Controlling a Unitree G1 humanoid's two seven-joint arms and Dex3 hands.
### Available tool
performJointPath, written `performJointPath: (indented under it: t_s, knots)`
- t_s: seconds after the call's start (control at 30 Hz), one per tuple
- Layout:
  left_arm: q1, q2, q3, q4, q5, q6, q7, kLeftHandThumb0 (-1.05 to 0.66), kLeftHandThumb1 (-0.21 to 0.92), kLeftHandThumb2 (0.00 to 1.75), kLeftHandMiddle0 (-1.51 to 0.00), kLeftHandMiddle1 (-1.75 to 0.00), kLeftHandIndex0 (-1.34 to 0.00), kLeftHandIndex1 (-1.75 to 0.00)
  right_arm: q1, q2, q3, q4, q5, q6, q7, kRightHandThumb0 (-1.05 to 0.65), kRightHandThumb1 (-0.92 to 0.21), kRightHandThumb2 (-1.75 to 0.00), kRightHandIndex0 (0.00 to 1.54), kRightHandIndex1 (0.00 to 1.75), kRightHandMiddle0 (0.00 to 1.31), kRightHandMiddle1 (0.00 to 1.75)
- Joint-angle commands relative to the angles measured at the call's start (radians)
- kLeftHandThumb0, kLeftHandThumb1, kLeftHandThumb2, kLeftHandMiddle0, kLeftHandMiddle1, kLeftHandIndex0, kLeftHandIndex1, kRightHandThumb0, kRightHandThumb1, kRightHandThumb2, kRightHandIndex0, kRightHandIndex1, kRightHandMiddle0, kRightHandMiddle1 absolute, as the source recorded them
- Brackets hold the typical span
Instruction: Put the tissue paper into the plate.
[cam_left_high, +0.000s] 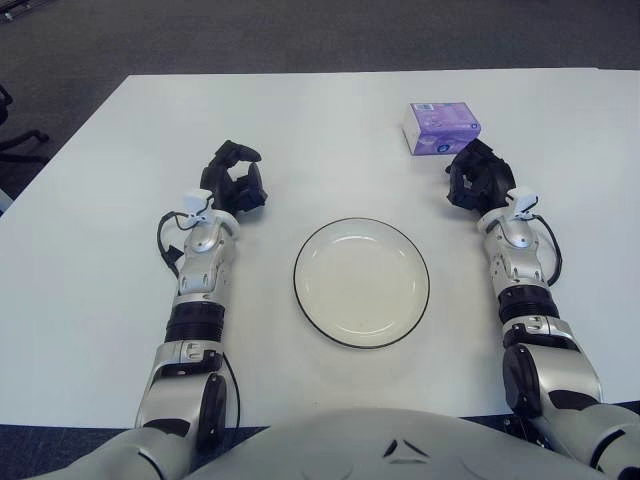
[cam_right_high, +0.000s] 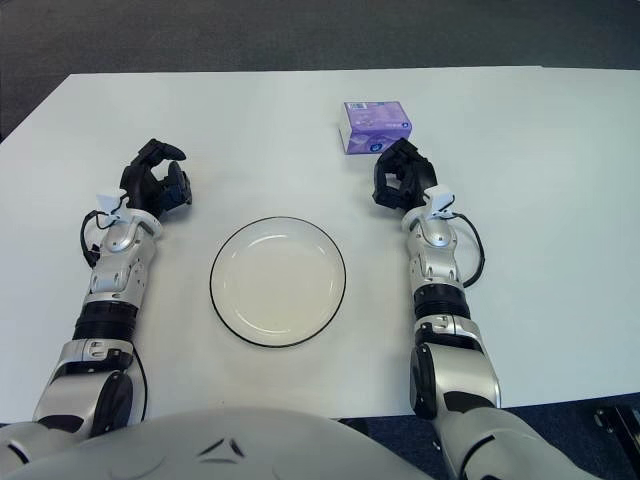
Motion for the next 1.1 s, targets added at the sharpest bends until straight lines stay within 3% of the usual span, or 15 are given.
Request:
performJointPath:
  t_s: [0.0, 0.3, 0.57, 0.7, 1.07]
  knots:
    - [0.171, -0.106, -0.021, 0.096, -0.002, -0.014, 0.010, -0.46, 0.38, 1.24, -1.29, -1.75, -0.57, -1.75, 0.138, 0.060, -0.014, 0.055, 0.030, -0.035, -0.006, -0.46, -0.38, -1.24, 1.30, 1.75, 0.56, 1.75]
    - [0.173, -0.106, -0.022, 0.092, 0.000, -0.027, 0.009, -0.46, 0.37, 1.25, -1.29, -1.75, -0.57, -1.75, 0.144, 0.056, -0.010, -0.151, -0.010, 0.062, -0.118, -0.48, -0.32, -1.31, 1.27, 1.75, 0.61, 1.75]
    - [0.173, -0.107, -0.021, 0.094, 0.000, -0.037, 0.012, -0.46, 0.37, 1.25, -1.29, -1.75, -0.57, -1.75, 0.176, 0.040, 0.054, -0.386, -0.183, 0.131, -0.273, -0.48, -0.30, -1.33, 1.23, 1.75, 0.63, 1.75]
    - [0.171, -0.107, -0.022, 0.097, 0.005, -0.044, 0.016, -0.46, 0.37, 1.25, -1.29, -1.75, -0.57, -1.75, 0.143, -0.021, 0.083, -0.339, -0.294, 0.080, -0.327, -0.49, -0.29, -1.34, 1.22, 1.75, 0.63, 1.75]
    - [0.170, -0.101, -0.024, 0.108, 0.015, -0.063, 0.015, -0.46, 0.37, 1.25, -1.30, -1.75, -0.57, -1.75, 0.096, -0.178, 0.160, -0.303, -0.462, -0.050, -0.309, -0.51, -0.23, -1.42, 1.15, 1.75, 0.68, 1.75]
